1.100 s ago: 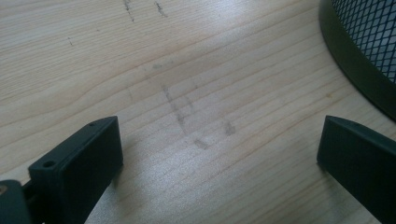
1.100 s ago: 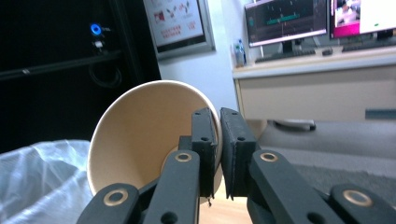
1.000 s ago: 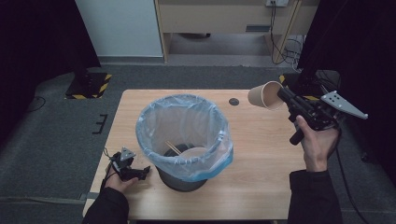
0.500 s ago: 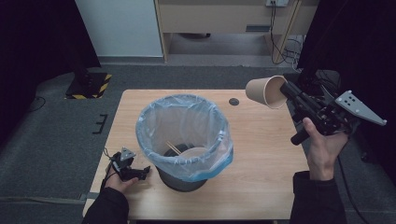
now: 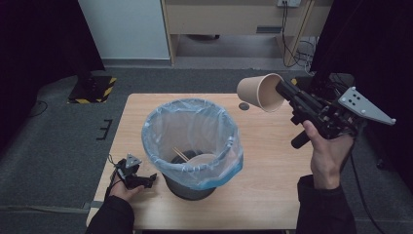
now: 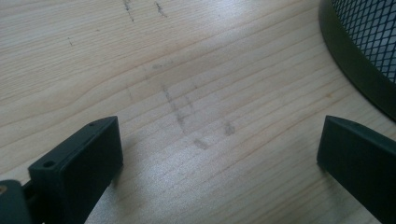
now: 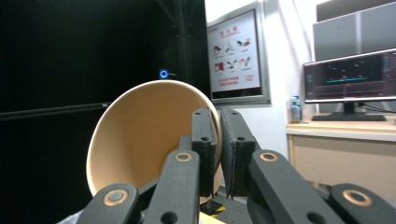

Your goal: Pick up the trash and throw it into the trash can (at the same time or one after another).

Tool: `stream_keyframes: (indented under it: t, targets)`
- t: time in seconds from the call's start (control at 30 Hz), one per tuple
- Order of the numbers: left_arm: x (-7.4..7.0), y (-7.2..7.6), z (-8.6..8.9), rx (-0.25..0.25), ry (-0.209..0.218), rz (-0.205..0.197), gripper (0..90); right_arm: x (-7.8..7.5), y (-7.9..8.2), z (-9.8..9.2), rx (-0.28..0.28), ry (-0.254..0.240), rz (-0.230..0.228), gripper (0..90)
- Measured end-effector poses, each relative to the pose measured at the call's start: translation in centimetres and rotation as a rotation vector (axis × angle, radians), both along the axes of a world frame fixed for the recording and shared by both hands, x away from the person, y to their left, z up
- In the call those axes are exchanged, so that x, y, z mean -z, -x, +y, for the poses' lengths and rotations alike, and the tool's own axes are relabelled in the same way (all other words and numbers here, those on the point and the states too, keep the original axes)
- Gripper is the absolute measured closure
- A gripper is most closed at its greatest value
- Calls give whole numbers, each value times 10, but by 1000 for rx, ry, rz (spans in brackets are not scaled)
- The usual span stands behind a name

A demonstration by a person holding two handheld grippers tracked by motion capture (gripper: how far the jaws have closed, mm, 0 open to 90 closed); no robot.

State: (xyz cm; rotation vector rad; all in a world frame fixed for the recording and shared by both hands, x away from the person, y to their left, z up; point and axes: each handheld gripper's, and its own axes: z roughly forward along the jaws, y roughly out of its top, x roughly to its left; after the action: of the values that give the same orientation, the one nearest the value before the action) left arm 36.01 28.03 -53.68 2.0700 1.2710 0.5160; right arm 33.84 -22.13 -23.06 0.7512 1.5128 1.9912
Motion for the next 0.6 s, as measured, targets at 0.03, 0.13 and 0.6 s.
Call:
stream_keyframes:
  t: [0.03, 0.13, 0.6]
  targets:
    - [0, 0, 0, 0, 0, 0, 0, -2, 0, 4, -6, 4, -3, 851]
    - [0, 0, 0, 0, 0, 0, 0, -6, 0, 16, -29, 11, -6, 851]
    - [0, 0, 0, 0, 0, 0, 0, 13, -18, 75, -128, 95, 79, 848]
